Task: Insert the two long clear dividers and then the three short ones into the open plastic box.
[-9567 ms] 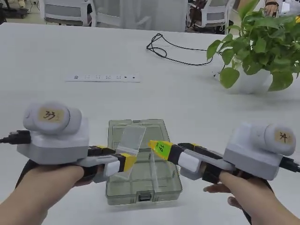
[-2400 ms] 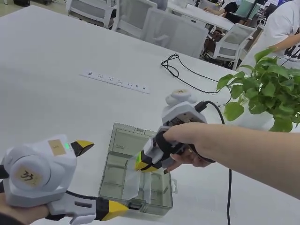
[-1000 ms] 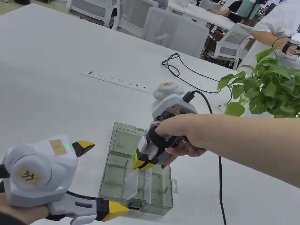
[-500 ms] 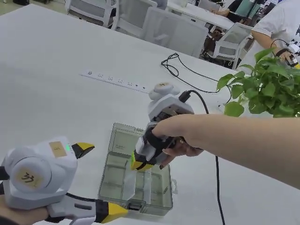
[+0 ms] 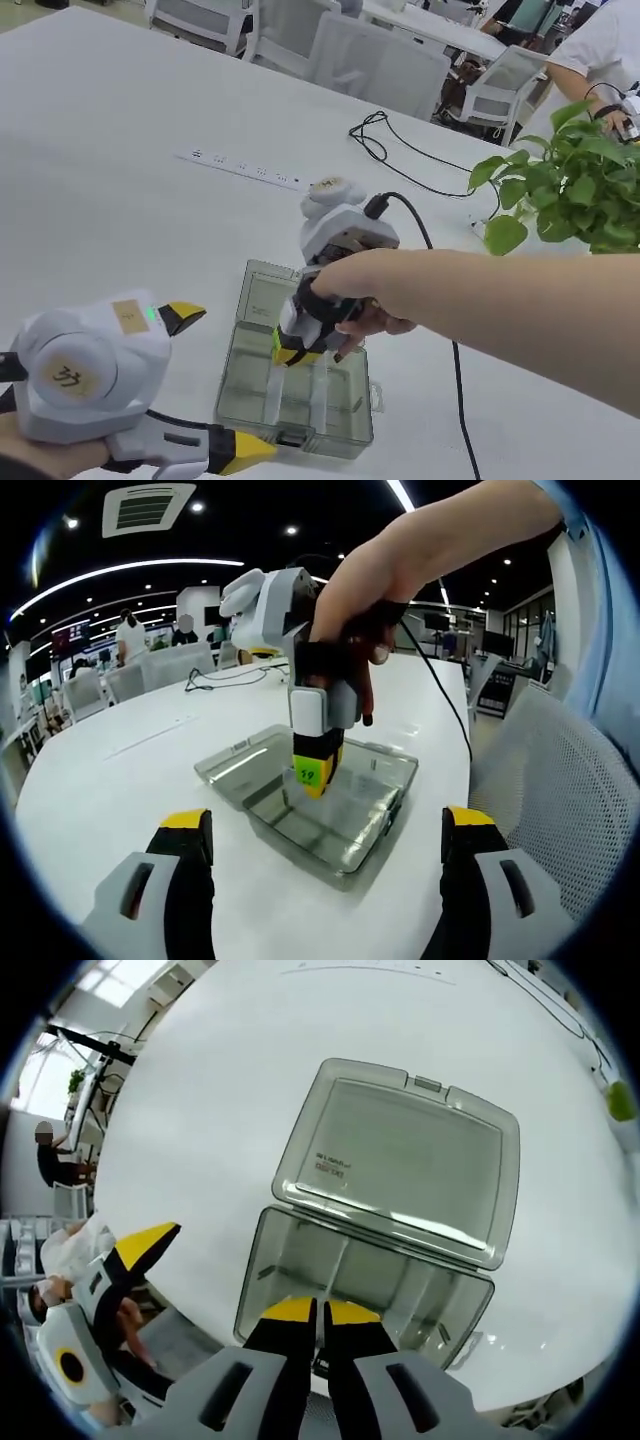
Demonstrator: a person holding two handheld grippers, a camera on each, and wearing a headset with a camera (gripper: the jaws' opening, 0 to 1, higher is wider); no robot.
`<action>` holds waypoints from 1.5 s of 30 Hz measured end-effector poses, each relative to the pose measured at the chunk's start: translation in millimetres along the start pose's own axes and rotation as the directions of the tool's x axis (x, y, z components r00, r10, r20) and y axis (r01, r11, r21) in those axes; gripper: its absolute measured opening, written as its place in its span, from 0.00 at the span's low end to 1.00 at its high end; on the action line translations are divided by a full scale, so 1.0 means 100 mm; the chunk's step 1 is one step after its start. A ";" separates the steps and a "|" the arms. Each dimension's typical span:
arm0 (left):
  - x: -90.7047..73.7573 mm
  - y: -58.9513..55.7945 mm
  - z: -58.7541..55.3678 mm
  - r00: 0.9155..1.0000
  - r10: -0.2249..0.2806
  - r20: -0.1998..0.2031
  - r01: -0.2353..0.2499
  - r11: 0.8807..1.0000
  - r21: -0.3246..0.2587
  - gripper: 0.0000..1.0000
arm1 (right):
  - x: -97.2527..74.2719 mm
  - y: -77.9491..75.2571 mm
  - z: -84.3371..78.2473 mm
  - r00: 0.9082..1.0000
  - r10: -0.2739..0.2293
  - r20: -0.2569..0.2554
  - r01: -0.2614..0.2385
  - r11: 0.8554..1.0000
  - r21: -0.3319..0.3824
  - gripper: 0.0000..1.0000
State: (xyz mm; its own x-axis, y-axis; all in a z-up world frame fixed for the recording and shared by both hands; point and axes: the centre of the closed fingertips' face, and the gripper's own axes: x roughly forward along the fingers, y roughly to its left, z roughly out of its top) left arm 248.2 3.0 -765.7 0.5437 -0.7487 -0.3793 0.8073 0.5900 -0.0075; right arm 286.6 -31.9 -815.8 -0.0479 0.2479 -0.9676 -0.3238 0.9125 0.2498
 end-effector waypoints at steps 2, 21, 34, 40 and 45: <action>0.00 0.00 0.00 1.000 0.000 -0.001 0.000 1.000 -0.002 0.97 | 0.02 0.00 0.00 1.000 -0.005 0.002 0.005 1.000 -0.005 0.04; 0.01 -0.02 -0.01 1.000 -0.009 -0.004 0.009 1.000 0.004 0.97 | 0.07 -0.01 0.01 0.997 -0.074 0.011 0.074 0.997 -0.038 0.04; 0.01 -0.03 -0.02 1.000 -0.010 -0.008 0.010 1.000 0.008 0.97 | 0.05 -0.02 0.02 0.998 -0.055 0.030 0.057 0.996 -0.065 0.05; 0.01 -0.02 -0.03 1.000 -0.009 -0.012 0.010 1.000 0.009 0.96 | 0.04 0.02 0.02 0.999 -0.016 0.034 0.019 0.997 -0.076 0.10; 0.01 -0.03 -0.04 1.000 -0.013 -0.016 0.013 1.000 0.008 0.96 | 0.04 0.07 0.07 0.997 0.001 0.076 0.007 0.996 -0.092 0.23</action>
State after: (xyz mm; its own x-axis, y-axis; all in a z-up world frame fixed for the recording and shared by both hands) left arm 245.5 1.3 -769.7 0.5294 -0.7512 -0.3942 0.8161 0.5778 -0.0050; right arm 290.7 -22.7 -817.5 0.0241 0.2725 -0.9619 -0.4101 0.8802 0.2391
